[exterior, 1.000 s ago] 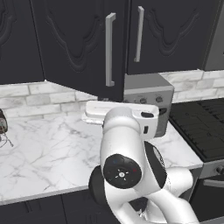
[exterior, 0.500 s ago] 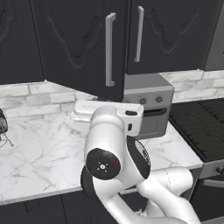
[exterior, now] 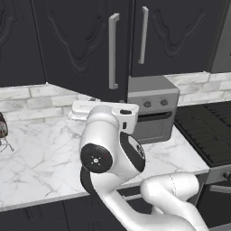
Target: Close all open cabinet doors.
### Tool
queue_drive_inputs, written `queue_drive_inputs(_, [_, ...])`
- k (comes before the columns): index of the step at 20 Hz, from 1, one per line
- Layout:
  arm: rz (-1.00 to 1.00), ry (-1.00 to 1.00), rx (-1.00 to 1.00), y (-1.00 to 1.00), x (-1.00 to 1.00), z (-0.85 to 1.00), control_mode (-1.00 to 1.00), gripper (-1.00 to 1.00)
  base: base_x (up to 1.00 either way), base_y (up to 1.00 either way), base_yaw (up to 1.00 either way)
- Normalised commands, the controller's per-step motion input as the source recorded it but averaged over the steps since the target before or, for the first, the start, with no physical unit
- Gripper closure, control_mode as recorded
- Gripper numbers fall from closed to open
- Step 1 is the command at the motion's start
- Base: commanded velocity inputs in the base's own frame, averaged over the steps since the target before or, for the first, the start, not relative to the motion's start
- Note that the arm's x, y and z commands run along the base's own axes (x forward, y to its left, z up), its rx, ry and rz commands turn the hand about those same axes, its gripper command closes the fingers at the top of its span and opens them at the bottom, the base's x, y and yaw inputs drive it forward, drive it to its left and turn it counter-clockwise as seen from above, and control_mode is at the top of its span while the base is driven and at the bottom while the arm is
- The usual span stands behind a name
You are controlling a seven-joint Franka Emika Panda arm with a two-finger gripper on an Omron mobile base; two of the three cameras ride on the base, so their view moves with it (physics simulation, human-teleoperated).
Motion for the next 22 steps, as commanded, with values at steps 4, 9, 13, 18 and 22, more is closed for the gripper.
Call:
queue_drive_inputs(4, [0.0,0.0,0.0,0.0,0.29,-0.03,-1.0,-1.0,0.0,0.0,0.0])
queue_drive_inputs(9, [0.0,0.0,0.0,0.0,0.28,0.0,-1.0,-1.0,0.0,0.0,0.0])
queue_drive_inputs(13, [0.0,0.0,0.0,0.0,0.31,-0.02,-1.0,-1.0,0.0,0.0,0.0])
queue_drive_inputs(18, [0.0,0.0,0.01,-0.07,0.29,0.0,-1.0,-1.0,0.0,0.0,0.0])
queue_drive_inputs(22, [0.0,0.0,0.0,-0.07,0.35,-0.01,-1.0,-1.0,0.0,0.0,0.0])
